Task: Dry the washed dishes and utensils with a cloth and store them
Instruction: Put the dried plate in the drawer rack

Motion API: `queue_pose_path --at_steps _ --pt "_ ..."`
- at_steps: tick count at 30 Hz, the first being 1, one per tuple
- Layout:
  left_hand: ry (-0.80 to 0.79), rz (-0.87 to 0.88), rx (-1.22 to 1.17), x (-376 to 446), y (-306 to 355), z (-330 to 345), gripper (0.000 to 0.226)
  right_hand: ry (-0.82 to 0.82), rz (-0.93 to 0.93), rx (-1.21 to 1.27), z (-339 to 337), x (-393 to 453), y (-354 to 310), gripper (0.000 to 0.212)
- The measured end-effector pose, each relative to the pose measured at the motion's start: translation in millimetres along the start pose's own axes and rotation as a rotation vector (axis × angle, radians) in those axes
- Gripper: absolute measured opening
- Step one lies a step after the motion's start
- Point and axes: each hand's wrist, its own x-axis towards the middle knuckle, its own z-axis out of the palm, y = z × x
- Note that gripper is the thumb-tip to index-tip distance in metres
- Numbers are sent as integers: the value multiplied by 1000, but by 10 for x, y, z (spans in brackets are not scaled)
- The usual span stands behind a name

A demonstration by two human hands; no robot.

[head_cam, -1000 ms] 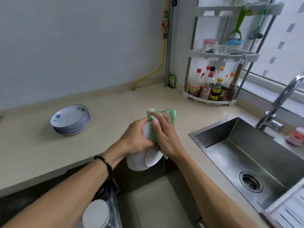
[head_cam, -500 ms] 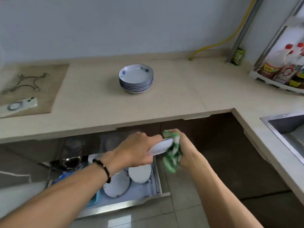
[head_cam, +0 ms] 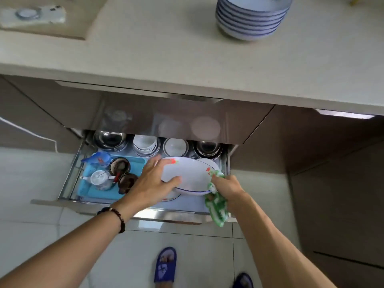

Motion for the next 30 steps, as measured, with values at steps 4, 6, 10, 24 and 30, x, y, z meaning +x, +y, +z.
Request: queue_pose_path --at_steps 4,6,10,24,30 --pt "132 -211 -240 231 -547 206 48 4 18 44 411 432 187 10" --pt "120 -308 -341 350 -770 274 37 -1 33 42 610 629 268 7" --pt "106 -421 -388 580 -1235 401 25 -66 75 -24 952 1071 487 11" --pt "92 -525 -372 1347 -2238 1030 43 -51 140 -278 1490 2361 1109 9" --pt "112 -575 -417 1568 -2495 1199 43 -35 120 -238 1574 2634 1243 11"
